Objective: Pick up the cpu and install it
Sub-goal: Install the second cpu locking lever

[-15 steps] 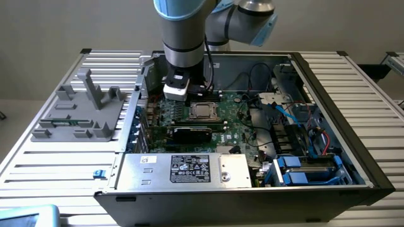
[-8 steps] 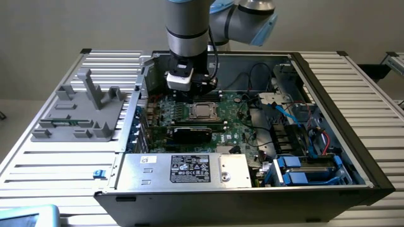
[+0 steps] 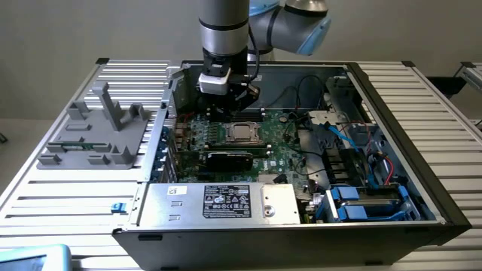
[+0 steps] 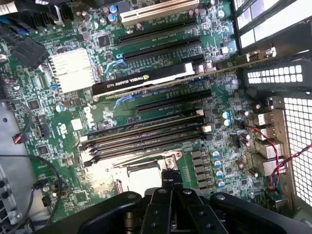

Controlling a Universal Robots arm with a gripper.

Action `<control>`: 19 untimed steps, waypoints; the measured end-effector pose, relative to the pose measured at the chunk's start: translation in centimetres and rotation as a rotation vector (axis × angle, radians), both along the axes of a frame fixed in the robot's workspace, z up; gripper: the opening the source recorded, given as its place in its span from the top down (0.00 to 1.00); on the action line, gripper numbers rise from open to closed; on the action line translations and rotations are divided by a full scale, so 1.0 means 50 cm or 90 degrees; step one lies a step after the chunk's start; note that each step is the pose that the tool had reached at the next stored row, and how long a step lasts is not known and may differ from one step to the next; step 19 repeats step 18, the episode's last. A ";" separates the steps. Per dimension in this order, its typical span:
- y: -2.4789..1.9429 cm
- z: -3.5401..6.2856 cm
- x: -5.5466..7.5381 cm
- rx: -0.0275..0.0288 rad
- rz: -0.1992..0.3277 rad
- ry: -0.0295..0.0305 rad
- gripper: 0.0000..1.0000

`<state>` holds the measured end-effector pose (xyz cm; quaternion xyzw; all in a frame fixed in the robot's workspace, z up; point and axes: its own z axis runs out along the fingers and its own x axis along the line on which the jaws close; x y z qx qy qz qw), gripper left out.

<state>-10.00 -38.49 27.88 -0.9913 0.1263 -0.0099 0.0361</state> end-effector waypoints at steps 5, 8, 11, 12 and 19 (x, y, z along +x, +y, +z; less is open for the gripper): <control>0.0061 0.021 0.017 -0.0120 0.000 0.0000 0.89; 0.0067 0.029 0.031 -0.0150 0.000 0.0002 0.89; 0.0068 0.032 0.039 -0.0156 0.000 0.0006 0.89; 0.0068 0.032 0.039 -0.0156 0.000 0.0005 0.89; 0.0068 0.032 0.042 -0.0156 0.000 0.0006 0.89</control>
